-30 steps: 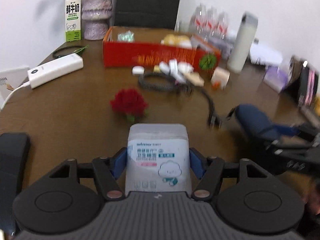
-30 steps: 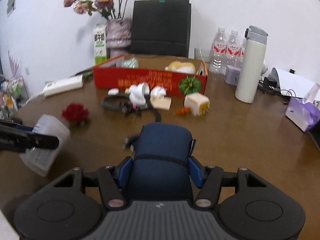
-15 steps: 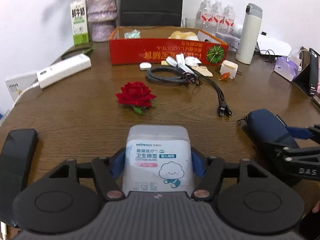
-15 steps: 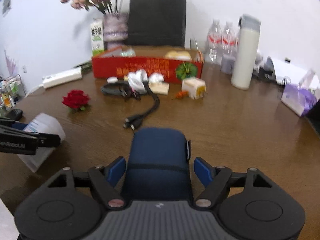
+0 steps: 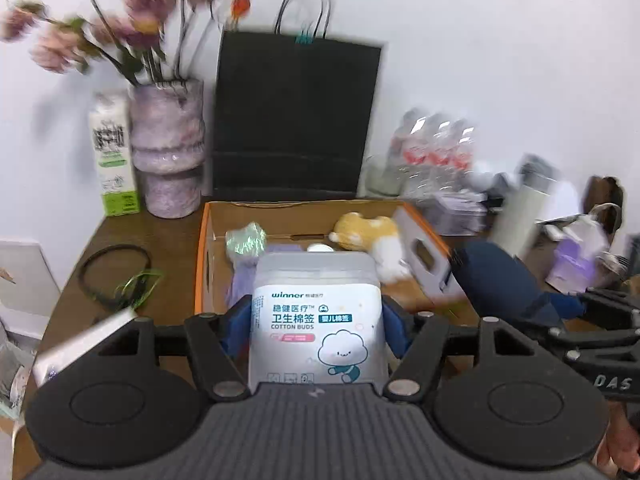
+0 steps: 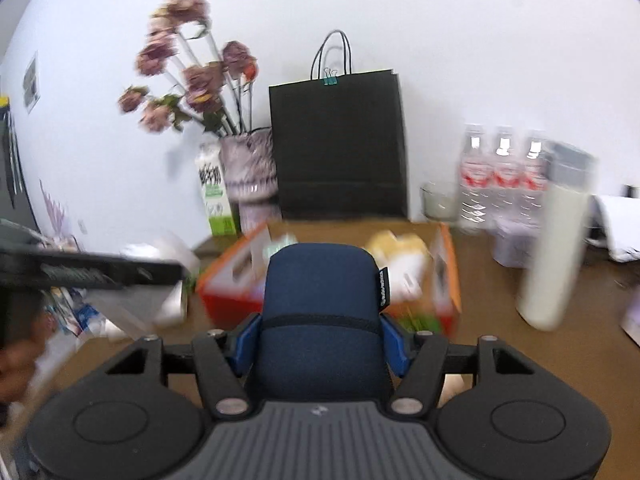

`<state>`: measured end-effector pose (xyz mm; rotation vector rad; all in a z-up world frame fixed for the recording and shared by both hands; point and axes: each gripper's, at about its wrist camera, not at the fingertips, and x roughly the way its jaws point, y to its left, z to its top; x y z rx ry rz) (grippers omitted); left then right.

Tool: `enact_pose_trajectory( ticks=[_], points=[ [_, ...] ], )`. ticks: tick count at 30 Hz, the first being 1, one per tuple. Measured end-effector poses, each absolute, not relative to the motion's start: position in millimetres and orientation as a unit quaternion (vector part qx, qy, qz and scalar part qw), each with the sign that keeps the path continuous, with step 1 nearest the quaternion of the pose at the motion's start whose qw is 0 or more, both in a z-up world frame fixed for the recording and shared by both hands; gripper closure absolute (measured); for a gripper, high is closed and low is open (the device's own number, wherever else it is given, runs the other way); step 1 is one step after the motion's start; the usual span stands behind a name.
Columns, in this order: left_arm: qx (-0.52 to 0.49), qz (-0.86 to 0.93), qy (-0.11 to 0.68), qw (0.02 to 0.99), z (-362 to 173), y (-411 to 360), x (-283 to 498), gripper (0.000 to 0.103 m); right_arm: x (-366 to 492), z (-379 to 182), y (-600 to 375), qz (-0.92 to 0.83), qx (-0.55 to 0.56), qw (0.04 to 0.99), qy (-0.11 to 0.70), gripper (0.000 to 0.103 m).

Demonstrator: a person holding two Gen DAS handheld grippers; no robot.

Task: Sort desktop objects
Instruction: 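Place the navy case and cotton-bud box into the cardboard box with both grippers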

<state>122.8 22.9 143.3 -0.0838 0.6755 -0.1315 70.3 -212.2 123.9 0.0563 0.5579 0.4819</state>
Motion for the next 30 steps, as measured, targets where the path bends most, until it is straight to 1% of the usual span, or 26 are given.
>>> enact_pose_trajectory(
  ticks=[3, 5, 8, 10, 12, 13, 15, 17, 18, 21, 24, 25, 28, 30],
  points=[
    [-0.044, -0.031, 0.416, 0.908, 119, 37, 216, 0.037, 173, 133, -175, 0.229, 0.015, 0.912, 0.339, 0.042],
    [-0.027, -0.003, 0.456, 0.890, 95, 42, 259, 0.037, 234, 120, -149, 0.212, -0.012, 0.890, 0.403, 0.042],
    [-0.009, 0.018, 0.481, 0.876, 70, 49, 291, 0.036, 294, 84, -121, 0.196, -0.034, 0.851, 0.486, 0.042],
    [-0.019, 0.017, 0.501, 0.865, 57, 58, 301, 0.038, 312, 60, -108, 0.183, -0.043, 0.835, 0.517, 0.042],
    [-0.008, 0.031, 0.486, 0.873, 54, 65, 304, 0.037, 323, 42, -103, 0.174, -0.035, 0.827, 0.533, 0.042],
    [-0.012, 0.027, 0.477, 0.878, 55, 69, 304, 0.035, 326, 37, -104, 0.177, -0.021, 0.827, 0.534, 0.042],
    [-0.056, 0.005, 0.467, 0.883, 60, 81, 305, 0.029, 331, 29, -104, 0.181, 0.004, 0.827, 0.532, 0.039],
    [-0.084, -0.005, 0.461, 0.883, 68, 90, 304, 0.027, 332, 25, -104, 0.187, 0.004, 0.826, 0.532, 0.036],
    [-0.078, -0.003, 0.457, 0.886, 74, 89, 302, 0.027, 330, 29, -105, 0.192, 0.010, 0.832, 0.521, 0.036],
    [-0.061, 0.005, 0.440, 0.896, 94, 89, 295, 0.025, 321, 53, -118, 0.207, 0.039, 0.851, 0.481, 0.035],
    [-0.068, 0.003, 0.437, 0.897, 110, 87, 281, 0.025, 307, 88, -129, 0.195, 0.023, 0.873, 0.447, 0.034],
    [-0.065, 0.005, 0.433, 0.899, 117, 85, 273, 0.024, 300, 99, -134, 0.192, 0.016, 0.878, 0.438, 0.031],
    [-0.065, 0.009, 0.423, 0.904, 131, 80, 255, 0.020, 276, 124, -150, 0.184, 0.009, 0.889, 0.418, 0.027],
    [-0.068, 0.008, 0.415, 0.907, 138, 74, 236, 0.014, 260, 132, -161, 0.174, -0.001, 0.897, 0.407, 0.027]
  ],
)
